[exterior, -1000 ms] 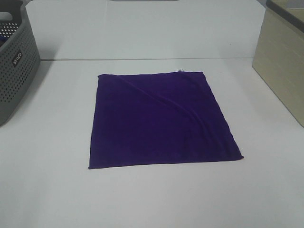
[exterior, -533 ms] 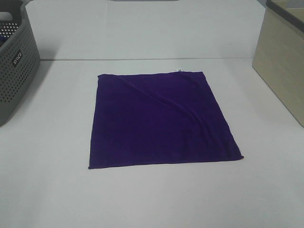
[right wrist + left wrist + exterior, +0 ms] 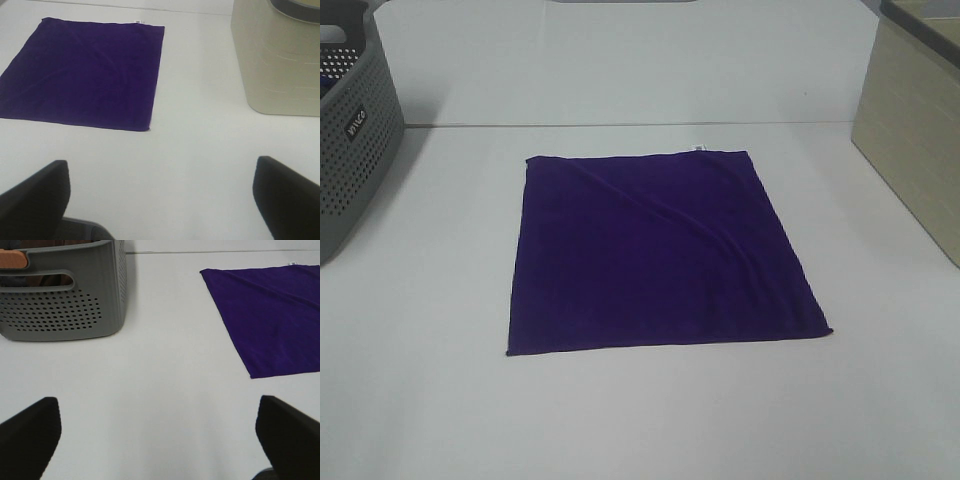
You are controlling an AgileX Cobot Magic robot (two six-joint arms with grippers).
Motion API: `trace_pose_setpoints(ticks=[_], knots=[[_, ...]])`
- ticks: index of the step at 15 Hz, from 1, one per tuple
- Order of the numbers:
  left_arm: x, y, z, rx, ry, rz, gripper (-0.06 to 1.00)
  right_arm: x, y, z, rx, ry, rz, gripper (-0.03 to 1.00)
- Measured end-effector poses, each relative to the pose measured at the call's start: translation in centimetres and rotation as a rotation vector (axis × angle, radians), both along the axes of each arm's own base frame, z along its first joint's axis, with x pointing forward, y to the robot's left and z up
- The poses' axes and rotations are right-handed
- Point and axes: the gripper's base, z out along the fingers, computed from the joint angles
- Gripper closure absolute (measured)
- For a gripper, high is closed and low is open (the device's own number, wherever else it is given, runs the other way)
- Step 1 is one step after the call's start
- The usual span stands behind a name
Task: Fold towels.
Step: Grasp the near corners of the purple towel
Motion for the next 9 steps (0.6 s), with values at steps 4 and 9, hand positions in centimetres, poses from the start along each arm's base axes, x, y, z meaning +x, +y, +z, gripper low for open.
trace_pose_setpoints(ticks=[4,9], knots=[[6.4,0.6,6.0,-0.028,0.232,0.023,-0.05,7.5,0.7,6.5,0.106,0.270,-0.047,0.03],[20.2,1.7,5.1,-0.053,0.621,0.025,-0.05,23.8,2.1,6.8,0.074,0.699,-0.010,0.03]])
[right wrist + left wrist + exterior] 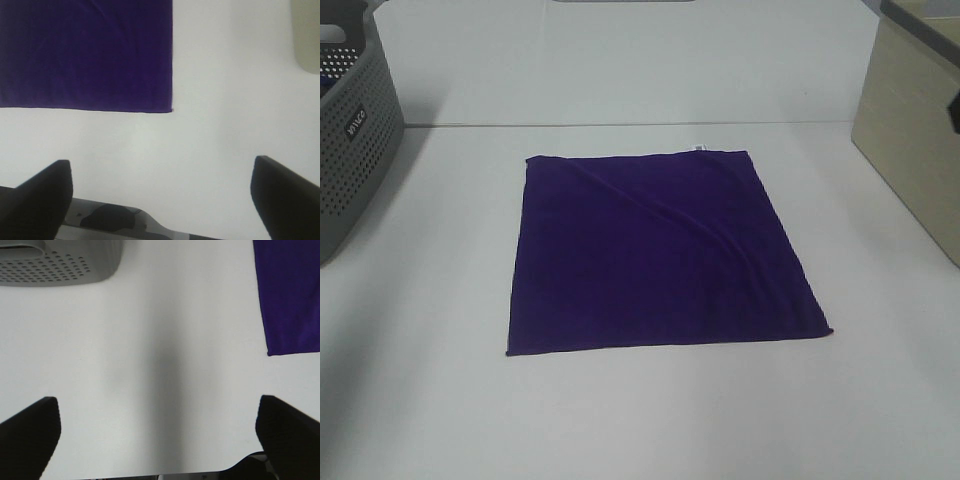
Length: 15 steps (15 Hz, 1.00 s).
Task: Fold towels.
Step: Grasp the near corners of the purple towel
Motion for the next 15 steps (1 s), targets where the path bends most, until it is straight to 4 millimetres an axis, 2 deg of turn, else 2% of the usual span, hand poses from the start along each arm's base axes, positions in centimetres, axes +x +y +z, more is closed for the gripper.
trace_pose_setpoints(ticks=[2,5,6,8,10,11,12,15], knots=[[3.5,0.0,-1.9,-0.015,0.077,-0.045,-0.05,3.6,0.9,-2.1,0.045,0.060,0.094,0.03],[5.7,-1.2,-5.2,-0.141,0.147,-0.160,-0.05,5.8,1.8,-4.7,0.182,0.078,0.133,0.04],[6.3,-1.8,-6.8,-0.210,0.159,-0.198,-0.05,5.9,1.2,-5.8,0.243,0.084,0.116,0.04],[7.2,-2.6,-10.0,-0.316,0.174,-0.233,-0.05,5.6,-1.5,-8.4,0.354,0.104,0.049,0.06],[8.4,-3.1,-12.5,-0.390,0.199,-0.276,-0.05,4.9,-3.5,-11.9,0.424,0.178,0.017,0.07],[9.4,-3.4,-14.6,-0.425,0.209,-0.315,-0.05,5.1,-3.9,-14.6,0.455,0.249,0.023,0.07],[9.5,-3.5,-15.0,-0.438,0.218,-0.311,-0.05,5.3,-4.0,-15.1,0.458,0.257,0.017,0.07],[10.3,-3.7,-18.4,-0.506,0.302,-0.273,-0.05,6.5,-4.7,-16.8,0.408,0.212,-0.046,0.07]])
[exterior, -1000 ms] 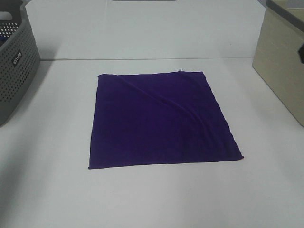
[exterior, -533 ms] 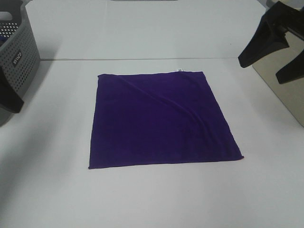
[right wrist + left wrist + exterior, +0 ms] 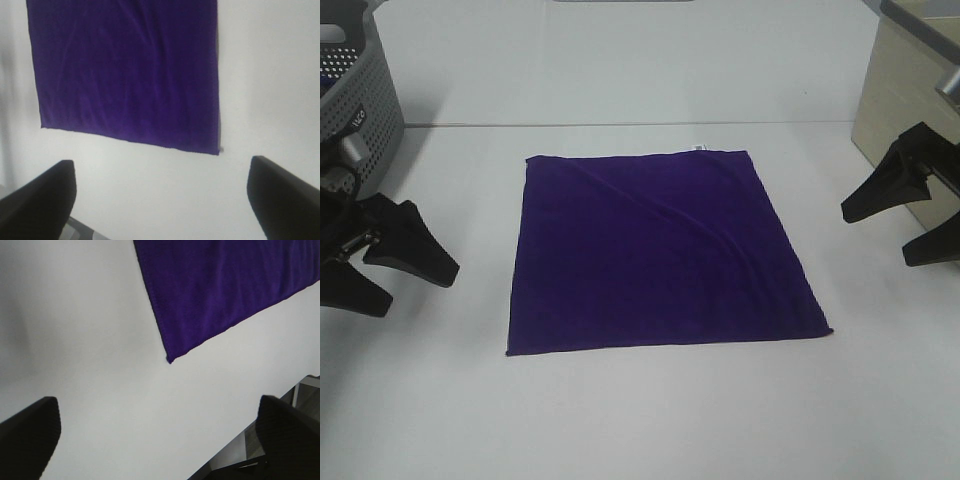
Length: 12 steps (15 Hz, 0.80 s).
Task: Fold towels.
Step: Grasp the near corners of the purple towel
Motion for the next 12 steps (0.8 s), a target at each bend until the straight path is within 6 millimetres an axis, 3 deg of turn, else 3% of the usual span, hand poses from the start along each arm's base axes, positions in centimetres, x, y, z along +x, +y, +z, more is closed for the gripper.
trace_pose_setpoints(ticks=[2,5,6,8,12], knots=[[0.2,0.0,-1.2,-0.008,0.036,0.009,-0.05,0.2,-0.1,-0.1,-0.006,-0.013,-0.017,0.07],[0.3,0.0,-1.3,-0.007,0.024,0.022,-0.05,0.5,-0.3,-0.6,-0.018,-0.015,-0.031,0.07],[0.7,0.0,-1.2,-0.013,-0.004,0.063,-0.05,0.9,-0.6,-2.5,-0.040,0.024,-0.037,0.07],[0.9,-0.1,-1.1,-0.028,-0.042,0.046,-0.05,1.0,-0.8,-4.4,-0.054,0.079,-0.022,0.07],[1.1,-0.2,-1.0,-0.037,-0.060,0.045,-0.05,1.5,-1.2,-5.9,-0.087,0.081,-0.053,0.07]])
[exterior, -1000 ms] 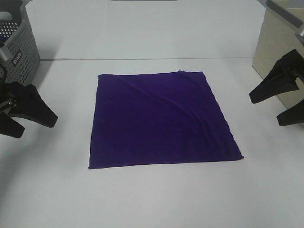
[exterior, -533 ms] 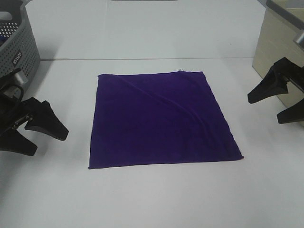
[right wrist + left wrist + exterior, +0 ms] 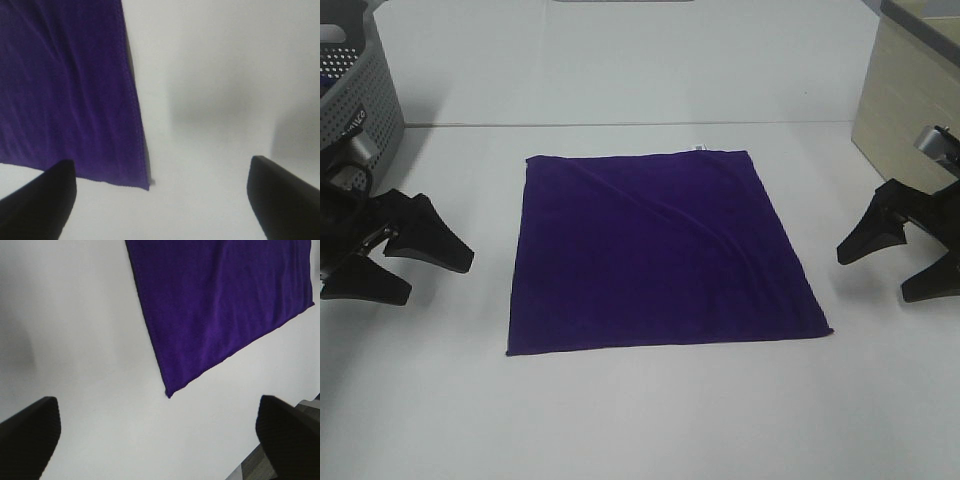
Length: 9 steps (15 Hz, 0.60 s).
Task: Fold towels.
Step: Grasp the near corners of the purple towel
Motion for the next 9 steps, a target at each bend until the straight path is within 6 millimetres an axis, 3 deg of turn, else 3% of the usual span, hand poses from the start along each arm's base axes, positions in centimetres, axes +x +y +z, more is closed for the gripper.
trace_pose_setpoints(ticks=[4,9], knots=[[0.3,-0.1,-0.4,-0.008,0.005,0.032,-0.04,0.8,-0.2,-0.8,-0.013,-0.054,-0.031,0.08],[0.9,-1.4,-3.7,-0.020,0.093,0.002,-0.03,1.6,1.1,-1.5,-0.023,-0.113,0.021,0.09]])
